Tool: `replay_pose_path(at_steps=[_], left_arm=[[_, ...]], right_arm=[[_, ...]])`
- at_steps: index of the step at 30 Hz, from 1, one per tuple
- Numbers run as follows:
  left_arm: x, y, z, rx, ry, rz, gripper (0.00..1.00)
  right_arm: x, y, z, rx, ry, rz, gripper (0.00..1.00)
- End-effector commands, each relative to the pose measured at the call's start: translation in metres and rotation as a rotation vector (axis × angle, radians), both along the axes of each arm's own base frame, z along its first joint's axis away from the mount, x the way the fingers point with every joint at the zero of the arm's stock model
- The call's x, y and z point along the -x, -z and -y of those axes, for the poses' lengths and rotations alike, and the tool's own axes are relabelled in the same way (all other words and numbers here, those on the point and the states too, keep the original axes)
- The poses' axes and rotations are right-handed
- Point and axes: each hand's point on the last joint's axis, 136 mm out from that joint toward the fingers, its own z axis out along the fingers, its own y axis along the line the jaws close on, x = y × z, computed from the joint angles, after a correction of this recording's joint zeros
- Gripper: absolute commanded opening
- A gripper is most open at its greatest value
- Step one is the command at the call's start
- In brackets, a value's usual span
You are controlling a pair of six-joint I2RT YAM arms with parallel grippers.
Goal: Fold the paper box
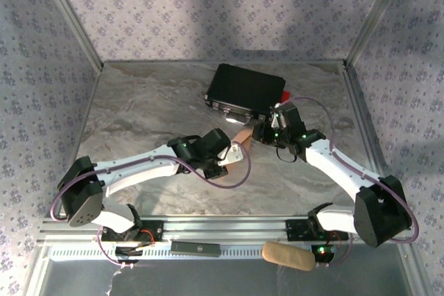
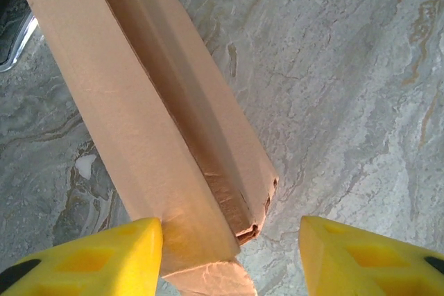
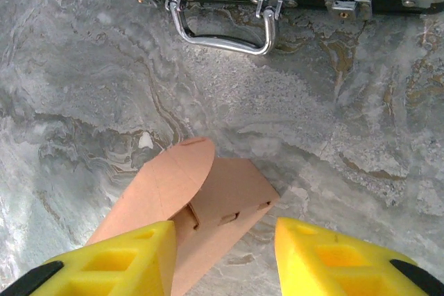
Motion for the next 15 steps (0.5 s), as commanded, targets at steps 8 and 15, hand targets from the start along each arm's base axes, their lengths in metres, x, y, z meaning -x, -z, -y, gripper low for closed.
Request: replay_pose_path(at_steps=[8, 15], left_arm=[[-0.013, -0.026, 0.007, 0.090, -0.108, -0.024, 0.92], [-0.032, -0.037, 0.005, 0.099, -0.125, -0.025, 0.99]], right_arm=[[-0.014, -0.012, 0.006, -0.027, -0.013, 0.027, 0.44], [-0.017, -0.015, 0.007, -0.040, -0.019, 0.028, 0.44]])
